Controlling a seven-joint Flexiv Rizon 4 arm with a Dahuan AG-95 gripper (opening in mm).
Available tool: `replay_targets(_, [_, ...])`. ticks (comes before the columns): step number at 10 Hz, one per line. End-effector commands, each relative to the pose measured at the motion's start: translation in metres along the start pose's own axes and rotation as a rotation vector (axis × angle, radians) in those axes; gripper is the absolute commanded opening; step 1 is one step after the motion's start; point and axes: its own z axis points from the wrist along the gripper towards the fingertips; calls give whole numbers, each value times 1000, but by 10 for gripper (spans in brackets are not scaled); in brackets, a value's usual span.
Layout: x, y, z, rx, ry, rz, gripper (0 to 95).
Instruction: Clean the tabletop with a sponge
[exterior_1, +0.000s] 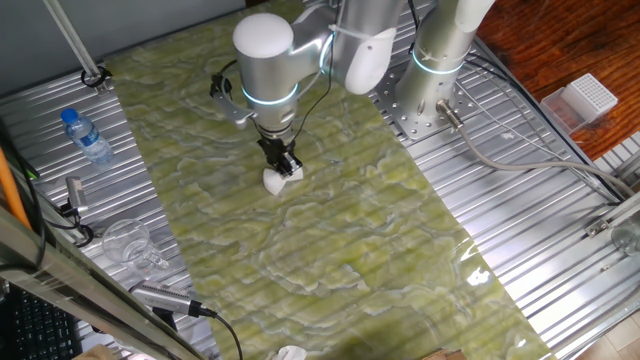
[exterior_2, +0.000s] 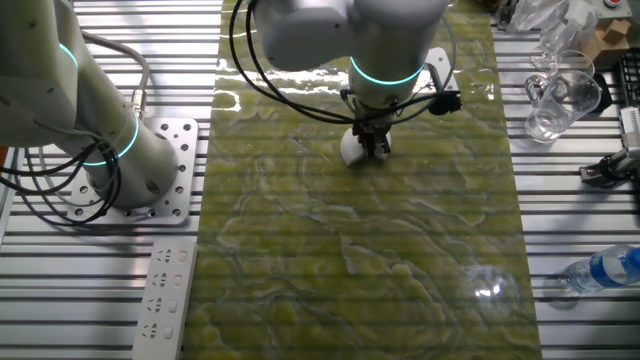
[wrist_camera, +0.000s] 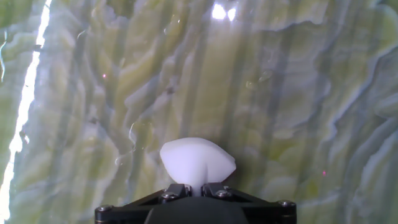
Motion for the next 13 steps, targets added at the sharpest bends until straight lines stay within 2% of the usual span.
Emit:
replay_targets(1, [5,3,-4,-3,10,-1,0])
replay_targets(3, [9,5,-5,-4,26,-5,0])
replay_targets(8, [11,5,-5,10,36,-23,0])
replay_targets(13, [17,1,-9,13,64,-39,0])
